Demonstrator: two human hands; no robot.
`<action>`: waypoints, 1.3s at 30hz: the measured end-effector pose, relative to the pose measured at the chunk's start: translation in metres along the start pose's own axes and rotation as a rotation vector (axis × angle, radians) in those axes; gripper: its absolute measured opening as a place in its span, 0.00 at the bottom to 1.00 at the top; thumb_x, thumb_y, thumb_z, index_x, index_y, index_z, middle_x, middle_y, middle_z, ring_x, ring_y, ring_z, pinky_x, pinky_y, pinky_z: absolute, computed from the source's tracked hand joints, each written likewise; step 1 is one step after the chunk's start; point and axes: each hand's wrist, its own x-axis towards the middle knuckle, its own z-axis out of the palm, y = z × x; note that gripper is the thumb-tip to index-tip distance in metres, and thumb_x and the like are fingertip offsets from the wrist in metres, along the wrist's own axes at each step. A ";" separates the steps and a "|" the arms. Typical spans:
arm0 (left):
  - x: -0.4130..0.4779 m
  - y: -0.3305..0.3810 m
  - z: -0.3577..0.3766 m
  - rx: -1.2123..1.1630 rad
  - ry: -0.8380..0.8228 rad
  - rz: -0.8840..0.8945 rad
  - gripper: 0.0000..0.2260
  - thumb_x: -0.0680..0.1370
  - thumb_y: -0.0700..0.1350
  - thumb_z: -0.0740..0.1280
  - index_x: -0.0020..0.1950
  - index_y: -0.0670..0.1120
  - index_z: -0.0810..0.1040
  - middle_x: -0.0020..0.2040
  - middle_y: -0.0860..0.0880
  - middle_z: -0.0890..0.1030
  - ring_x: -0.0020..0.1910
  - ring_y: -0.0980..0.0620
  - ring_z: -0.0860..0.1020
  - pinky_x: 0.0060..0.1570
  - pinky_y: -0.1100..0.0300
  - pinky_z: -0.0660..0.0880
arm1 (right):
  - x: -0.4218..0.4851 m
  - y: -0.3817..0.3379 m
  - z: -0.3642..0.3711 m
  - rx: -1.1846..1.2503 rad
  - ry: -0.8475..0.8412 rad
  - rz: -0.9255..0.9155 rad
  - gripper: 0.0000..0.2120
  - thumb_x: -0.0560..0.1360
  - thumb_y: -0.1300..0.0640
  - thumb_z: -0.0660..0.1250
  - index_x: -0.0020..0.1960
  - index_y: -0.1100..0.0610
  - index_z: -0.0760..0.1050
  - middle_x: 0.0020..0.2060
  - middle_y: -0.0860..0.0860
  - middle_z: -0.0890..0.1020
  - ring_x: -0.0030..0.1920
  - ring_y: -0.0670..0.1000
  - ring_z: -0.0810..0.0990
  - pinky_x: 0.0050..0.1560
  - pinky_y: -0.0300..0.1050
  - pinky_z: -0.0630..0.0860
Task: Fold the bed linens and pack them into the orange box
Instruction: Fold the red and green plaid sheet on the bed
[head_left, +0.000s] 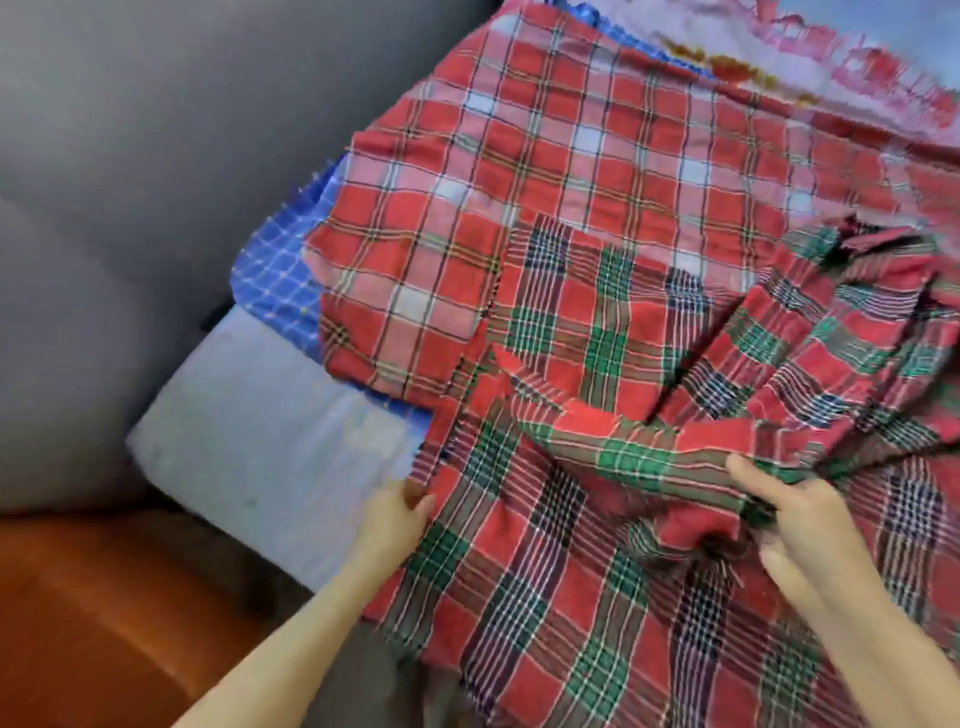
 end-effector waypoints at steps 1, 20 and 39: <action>0.000 0.004 0.009 0.024 0.041 0.020 0.10 0.75 0.46 0.69 0.46 0.38 0.79 0.45 0.39 0.82 0.47 0.42 0.80 0.44 0.55 0.71 | -0.003 -0.006 -0.012 0.036 -0.034 -0.021 0.11 0.65 0.61 0.72 0.45 0.64 0.80 0.40 0.52 0.85 0.36 0.49 0.84 0.41 0.42 0.82; -0.067 -0.051 0.007 -0.344 -0.157 -0.208 0.10 0.73 0.43 0.73 0.52 0.46 0.77 0.45 0.51 0.80 0.42 0.54 0.78 0.39 0.67 0.73 | -0.027 0.125 0.036 -1.115 -0.271 0.008 0.19 0.76 0.59 0.65 0.63 0.68 0.71 0.55 0.62 0.78 0.59 0.61 0.76 0.57 0.50 0.71; -0.213 -0.138 0.016 -0.338 -0.284 -0.049 0.07 0.72 0.47 0.73 0.48 0.47 0.81 0.44 0.50 0.84 0.44 0.53 0.82 0.50 0.53 0.79 | -0.199 0.261 0.115 -0.787 -0.489 0.077 0.14 0.80 0.54 0.57 0.56 0.58 0.78 0.53 0.54 0.81 0.53 0.54 0.79 0.55 0.57 0.76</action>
